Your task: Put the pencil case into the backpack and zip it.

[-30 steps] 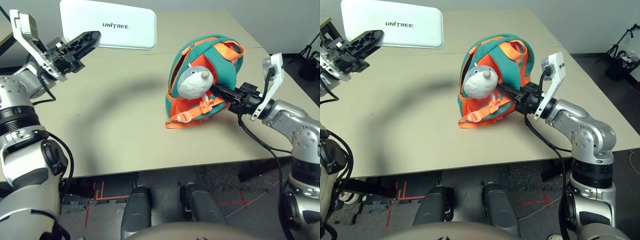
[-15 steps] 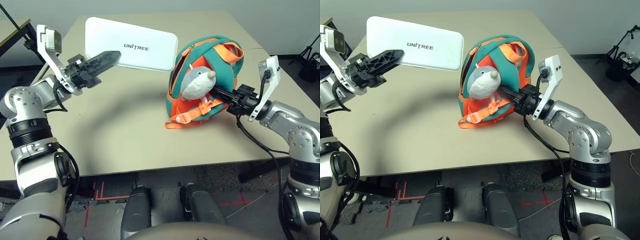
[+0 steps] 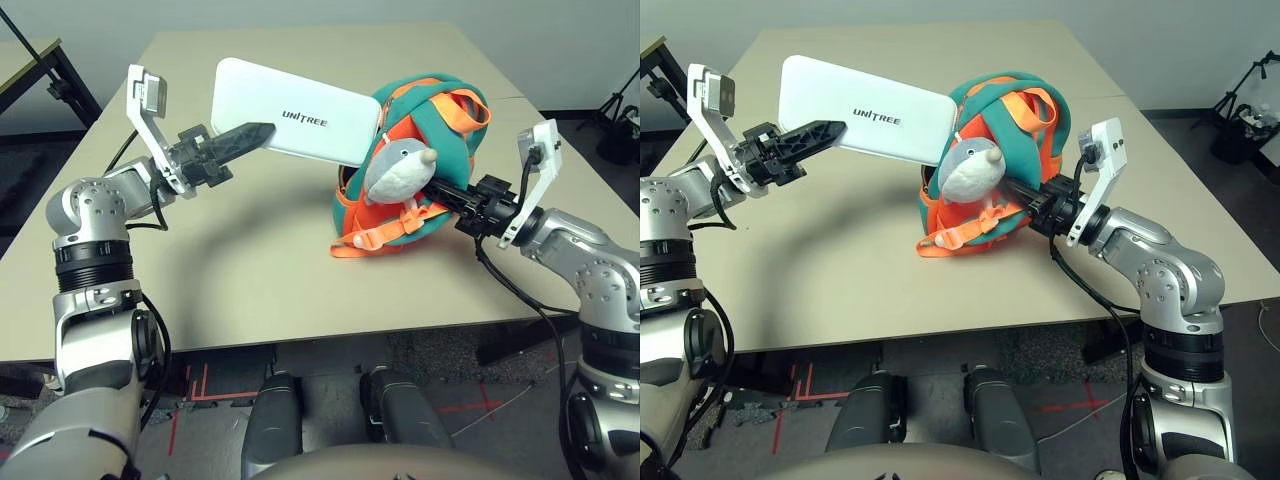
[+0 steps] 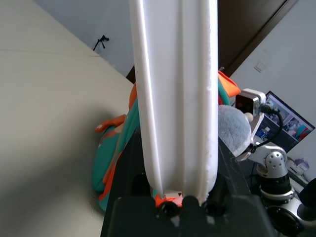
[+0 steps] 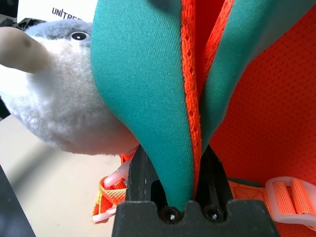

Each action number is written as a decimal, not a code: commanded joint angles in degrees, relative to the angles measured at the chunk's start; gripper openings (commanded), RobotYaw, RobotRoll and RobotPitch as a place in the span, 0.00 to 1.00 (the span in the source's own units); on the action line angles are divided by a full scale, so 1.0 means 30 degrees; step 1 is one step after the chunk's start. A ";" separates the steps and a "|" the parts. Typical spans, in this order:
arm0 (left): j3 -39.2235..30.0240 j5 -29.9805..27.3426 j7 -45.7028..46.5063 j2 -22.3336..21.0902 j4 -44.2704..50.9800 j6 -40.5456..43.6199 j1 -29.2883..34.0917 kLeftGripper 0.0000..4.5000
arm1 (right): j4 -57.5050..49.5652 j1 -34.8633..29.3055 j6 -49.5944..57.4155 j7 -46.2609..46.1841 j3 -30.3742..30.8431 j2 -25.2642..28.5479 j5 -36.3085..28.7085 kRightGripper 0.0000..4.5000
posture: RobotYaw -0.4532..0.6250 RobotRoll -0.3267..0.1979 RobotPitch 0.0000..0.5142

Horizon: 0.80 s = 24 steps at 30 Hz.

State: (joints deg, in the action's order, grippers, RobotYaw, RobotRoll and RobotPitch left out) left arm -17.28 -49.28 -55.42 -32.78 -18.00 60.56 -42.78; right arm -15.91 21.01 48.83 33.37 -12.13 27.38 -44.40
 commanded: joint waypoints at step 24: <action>0.3388 0.3958 0.0007 0.2772 0.0860 -0.7011 -0.0421 0.24 | -0.0835 0.0017 -0.0093 -0.0134 -0.0289 0.0218 -0.0717 0.05 | 0.28 0.62 0.16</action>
State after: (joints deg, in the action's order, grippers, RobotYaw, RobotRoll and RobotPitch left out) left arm -8.38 -38.82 -56.09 -26.02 -14.51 42.24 -42.28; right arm -16.20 21.08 48.79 32.69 -12.76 28.06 -45.11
